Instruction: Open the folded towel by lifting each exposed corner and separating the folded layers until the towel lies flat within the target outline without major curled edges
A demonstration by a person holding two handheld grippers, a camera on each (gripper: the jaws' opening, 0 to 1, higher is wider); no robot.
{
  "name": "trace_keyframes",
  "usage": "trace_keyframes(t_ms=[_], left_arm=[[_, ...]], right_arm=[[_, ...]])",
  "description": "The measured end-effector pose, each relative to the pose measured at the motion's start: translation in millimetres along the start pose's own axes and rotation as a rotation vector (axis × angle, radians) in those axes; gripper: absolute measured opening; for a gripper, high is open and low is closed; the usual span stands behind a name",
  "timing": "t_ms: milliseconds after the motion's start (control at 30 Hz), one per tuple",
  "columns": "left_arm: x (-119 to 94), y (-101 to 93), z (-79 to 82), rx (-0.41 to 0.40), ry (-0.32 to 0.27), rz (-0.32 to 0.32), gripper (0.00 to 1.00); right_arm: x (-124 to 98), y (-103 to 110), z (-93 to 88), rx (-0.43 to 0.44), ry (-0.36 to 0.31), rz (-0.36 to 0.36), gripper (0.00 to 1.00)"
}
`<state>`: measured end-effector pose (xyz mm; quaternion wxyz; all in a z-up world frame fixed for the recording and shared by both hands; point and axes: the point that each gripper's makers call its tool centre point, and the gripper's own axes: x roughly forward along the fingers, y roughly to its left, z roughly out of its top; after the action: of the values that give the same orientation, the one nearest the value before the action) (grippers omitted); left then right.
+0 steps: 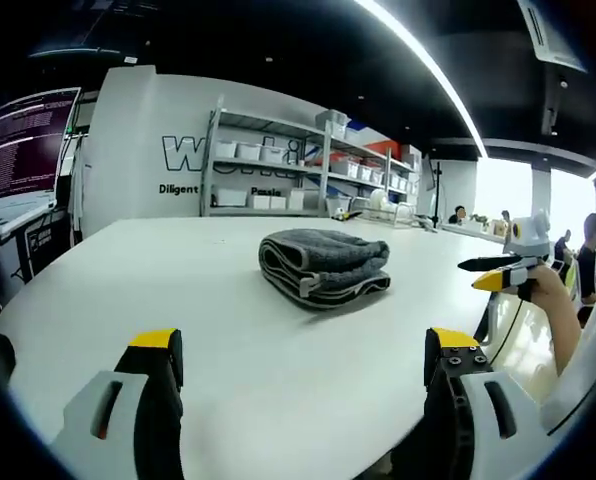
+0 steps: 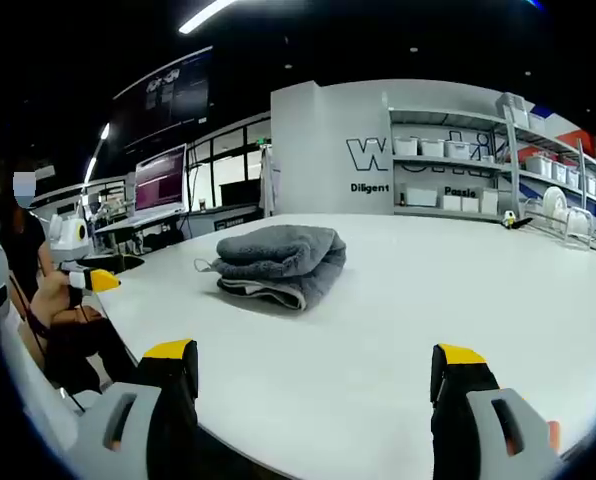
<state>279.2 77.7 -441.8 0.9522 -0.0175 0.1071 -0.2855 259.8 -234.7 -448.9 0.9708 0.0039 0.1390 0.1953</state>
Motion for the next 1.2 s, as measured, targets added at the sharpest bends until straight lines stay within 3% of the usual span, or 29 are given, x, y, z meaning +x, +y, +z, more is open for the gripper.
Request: trace_keyframes(t_ms=[1200], left_arm=[[-0.9,-1.8,-3.1,0.009,0.02,0.006,0.99]], right_arm=[[-1.3,1.7,-6.6,0.026,-0.003,0.02,0.99]])
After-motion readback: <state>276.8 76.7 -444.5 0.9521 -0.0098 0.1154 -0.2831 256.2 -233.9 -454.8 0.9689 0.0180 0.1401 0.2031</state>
